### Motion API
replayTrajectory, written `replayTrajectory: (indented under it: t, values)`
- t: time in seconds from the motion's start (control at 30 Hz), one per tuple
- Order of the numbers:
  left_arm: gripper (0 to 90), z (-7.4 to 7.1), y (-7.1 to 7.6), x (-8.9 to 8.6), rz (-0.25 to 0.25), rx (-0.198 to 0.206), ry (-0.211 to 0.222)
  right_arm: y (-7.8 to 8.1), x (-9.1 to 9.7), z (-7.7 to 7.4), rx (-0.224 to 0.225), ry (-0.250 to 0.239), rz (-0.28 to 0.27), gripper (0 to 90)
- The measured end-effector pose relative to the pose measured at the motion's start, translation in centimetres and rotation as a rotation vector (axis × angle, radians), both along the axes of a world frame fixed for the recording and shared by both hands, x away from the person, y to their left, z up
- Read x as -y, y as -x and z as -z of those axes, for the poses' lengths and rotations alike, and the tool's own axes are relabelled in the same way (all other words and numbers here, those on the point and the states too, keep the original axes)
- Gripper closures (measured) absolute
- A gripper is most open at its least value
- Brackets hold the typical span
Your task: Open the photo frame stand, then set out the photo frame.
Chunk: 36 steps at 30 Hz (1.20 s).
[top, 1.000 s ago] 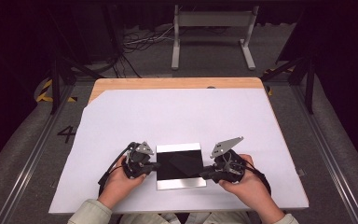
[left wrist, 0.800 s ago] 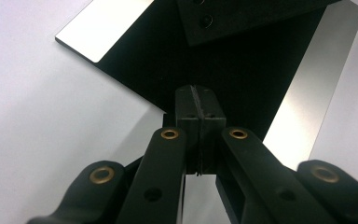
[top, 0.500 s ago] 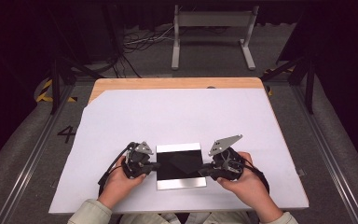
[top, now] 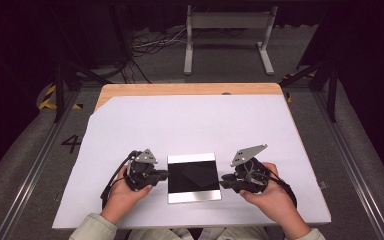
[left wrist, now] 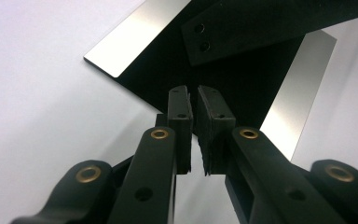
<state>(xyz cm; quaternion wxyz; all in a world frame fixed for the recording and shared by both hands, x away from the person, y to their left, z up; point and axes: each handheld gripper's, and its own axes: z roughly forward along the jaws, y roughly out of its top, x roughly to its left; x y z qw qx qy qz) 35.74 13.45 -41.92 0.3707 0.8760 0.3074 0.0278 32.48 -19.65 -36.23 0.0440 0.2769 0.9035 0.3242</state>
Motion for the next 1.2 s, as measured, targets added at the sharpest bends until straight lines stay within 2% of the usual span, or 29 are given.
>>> replayTrajectory:
  t: [0.17, 0.27, 0.4, 0.73, 0.8, 0.87, 0.9, 1.2]
  values:
    - [80.7, -0.6, 0.2, -0.7, -0.018, 0.030, -0.008, 0.3, 0.5, -0.6, 0.035, 0.027, 0.018, 72.3]
    - [80.0, -0.9, 0.2, -1.2, -0.036, 0.044, -0.005, 0.3, 0.9, -1.0, 0.043, 0.016, 0.025, 71.2]
    - [78.3, -1.3, 0.0, -2.1, -0.069, 0.042, 0.016, 0.3, 1.3, -1.5, 0.049, -0.008, 0.038, 66.6]
    - [75.7, -1.5, -0.1, -3.4, -0.113, 0.049, 0.023, -0.4, 0.7, -2.5, 0.051, -0.032, 0.032, 59.9]
    - [75.1, -1.5, 0.0, -3.6, -0.118, 0.049, 0.023, -0.8, 0.4, -2.6, 0.044, -0.033, 0.034, 57.1]
    - [74.8, -1.5, 0.0, -3.7, -0.122, 0.054, 0.017, -1.4, 0.1, -2.8, 0.003, -0.051, 0.044, 52.7]
    - [74.7, -1.5, 0.1, -3.7, -0.126, 0.050, 0.018, -1.6, -0.1, -2.9, -0.003, -0.050, 0.039, 52.3]
    - [73.6, -1.5, 0.4, -4.3, -0.146, 0.060, 0.011, -3.1, -1.2, -3.5, -0.008, -0.035, 0.037, 47.8]
